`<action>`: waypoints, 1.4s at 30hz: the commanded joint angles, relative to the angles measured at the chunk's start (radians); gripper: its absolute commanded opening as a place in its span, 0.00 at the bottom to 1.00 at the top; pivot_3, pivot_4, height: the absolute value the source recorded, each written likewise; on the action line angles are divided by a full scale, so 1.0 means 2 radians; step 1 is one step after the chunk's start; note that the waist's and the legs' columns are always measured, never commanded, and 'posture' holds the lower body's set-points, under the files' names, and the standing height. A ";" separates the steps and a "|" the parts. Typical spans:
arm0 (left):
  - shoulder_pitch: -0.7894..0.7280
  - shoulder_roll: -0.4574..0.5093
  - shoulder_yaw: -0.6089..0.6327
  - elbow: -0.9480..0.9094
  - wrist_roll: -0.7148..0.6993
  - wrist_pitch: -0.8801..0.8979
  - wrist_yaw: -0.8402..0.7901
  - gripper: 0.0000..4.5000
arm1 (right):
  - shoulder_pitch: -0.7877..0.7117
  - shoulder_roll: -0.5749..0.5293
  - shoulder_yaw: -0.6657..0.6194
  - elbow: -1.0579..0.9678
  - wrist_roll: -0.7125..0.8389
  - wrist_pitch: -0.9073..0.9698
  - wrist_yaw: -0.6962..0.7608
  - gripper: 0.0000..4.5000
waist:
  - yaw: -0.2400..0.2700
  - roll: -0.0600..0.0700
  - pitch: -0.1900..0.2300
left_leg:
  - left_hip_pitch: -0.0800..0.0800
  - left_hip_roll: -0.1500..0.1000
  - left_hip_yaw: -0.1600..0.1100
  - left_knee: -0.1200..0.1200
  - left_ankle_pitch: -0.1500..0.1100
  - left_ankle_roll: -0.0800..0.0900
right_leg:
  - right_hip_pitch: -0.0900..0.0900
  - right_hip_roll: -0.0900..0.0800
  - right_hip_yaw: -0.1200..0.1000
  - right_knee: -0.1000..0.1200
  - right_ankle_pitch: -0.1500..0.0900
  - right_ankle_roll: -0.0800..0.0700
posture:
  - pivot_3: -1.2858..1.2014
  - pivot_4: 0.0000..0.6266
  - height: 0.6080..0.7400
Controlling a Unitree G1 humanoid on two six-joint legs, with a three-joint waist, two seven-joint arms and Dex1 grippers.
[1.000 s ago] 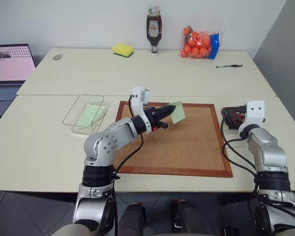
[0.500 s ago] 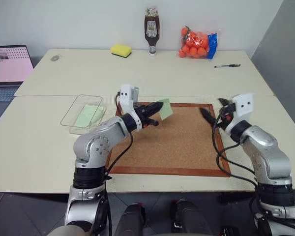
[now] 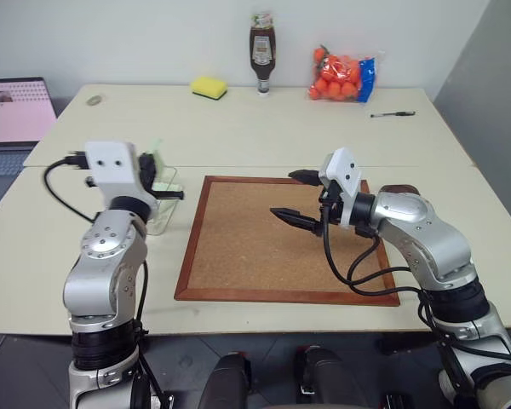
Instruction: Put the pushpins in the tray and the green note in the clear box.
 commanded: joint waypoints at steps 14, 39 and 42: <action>-0.032 -0.047 0.055 0.018 -0.019 0.120 0.035 0.00 | -0.038 0.031 0.017 0.024 -0.020 -0.034 0.041 0.99 | 0.000 0.000 0.000 | -0.001 0.000 -0.004 0.001 0.000 0.000 | 0.000 -0.001 -0.001 0.000 0.000 0.000 | 0.52 0.24 1.00; -0.029 -0.035 0.026 0.013 0.001 0.106 0.024 0.85 | -0.031 0.033 0.009 0.002 -0.018 -0.018 0.027 1.00 | 0.000 0.000 0.000 | -0.001 0.000 -0.005 0.001 0.000 0.000 | 0.000 -0.001 -0.001 0.000 0.001 0.000 | 0.52 0.24 1.00; -0.012 -0.016 -0.003 -0.003 0.007 0.069 -0.009 0.85 | -0.030 0.038 0.004 0.000 -0.017 -0.023 0.019 1.00 | 0.000 0.000 0.000 | -0.001 0.000 -0.004 0.000 0.000 0.000 | 0.000 -0.001 -0.001 0.000 0.001 0.000 | 0.52 0.24 1.00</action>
